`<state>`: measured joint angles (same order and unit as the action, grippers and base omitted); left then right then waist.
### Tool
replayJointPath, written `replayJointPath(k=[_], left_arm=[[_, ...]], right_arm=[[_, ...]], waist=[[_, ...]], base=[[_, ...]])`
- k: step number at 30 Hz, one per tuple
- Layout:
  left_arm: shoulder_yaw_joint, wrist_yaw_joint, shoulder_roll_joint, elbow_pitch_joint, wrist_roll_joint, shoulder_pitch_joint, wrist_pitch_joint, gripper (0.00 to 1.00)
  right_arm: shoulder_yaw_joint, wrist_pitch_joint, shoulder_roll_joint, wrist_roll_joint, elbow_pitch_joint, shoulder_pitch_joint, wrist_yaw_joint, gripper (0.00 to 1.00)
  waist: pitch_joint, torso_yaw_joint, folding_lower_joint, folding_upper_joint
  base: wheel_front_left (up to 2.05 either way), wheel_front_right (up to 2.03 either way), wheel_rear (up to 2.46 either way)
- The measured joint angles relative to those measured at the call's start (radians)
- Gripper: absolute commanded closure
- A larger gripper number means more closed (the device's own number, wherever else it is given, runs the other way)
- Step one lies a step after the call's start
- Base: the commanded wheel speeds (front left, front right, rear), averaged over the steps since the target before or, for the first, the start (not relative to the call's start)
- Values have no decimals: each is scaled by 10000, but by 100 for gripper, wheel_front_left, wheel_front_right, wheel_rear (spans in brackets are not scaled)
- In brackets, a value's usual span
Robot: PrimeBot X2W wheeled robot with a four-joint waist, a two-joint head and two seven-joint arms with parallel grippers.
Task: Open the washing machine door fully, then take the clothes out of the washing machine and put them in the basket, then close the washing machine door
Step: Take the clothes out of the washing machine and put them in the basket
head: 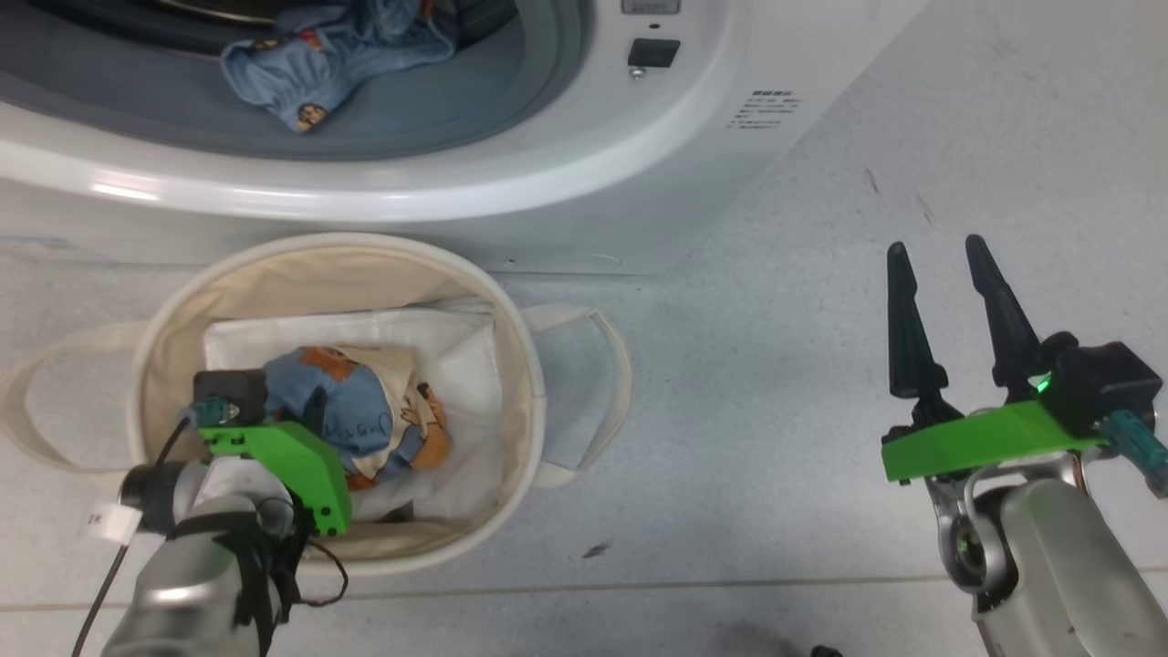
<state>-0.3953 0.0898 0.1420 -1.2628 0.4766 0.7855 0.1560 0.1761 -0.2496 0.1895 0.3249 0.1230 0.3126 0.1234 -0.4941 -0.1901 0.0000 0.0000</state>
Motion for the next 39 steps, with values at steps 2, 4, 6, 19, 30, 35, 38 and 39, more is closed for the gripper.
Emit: replayJointPath(k=[2,4,6,19,30,35,38,39], left_arm=[[0,50,13,-73,2,52,290,80],[-58,81,29,-153,0,139,479,0],[-58,127,27,-196,2,163,525,0],[4,117,140,263,2,62,926,0],[1315,-385,794,4082,-650,-1702,938,0],[1852,-732,903,5985,-1131,-2759,938,0],[2136,-924,913,6964,-1152,-3521,938,0],[2196,-1026,940,7212,-1229,-3831,938,0]], right_arm=[[-21,0,-27,-23,-4,78,0,0],[-35,0,-79,-36,-23,111,0,0],[-58,0,-86,-67,-23,112,0,0],[238,0,-222,-63,414,63,0,0],[938,0,-339,12,949,-438,0,0],[1047,0,-345,12,1097,-730,0,0],[1053,0,-347,12,1158,-923,0,0],[1072,0,-347,12,1179,-983,0,0]], waist=[[-125,-53,0,0],[-157,-125,0,0],[-91,-124,0,0],[1044,-10,0,0],[2637,153,0,0],[3314,172,0,0],[3661,164,0,0],[3770,157,0,0]], base=[[0,0,0],[0,0,0],[0,0,0],[0,0,0],[0,0,0],[0,0,0],[0,0,0],[0,0,0]])
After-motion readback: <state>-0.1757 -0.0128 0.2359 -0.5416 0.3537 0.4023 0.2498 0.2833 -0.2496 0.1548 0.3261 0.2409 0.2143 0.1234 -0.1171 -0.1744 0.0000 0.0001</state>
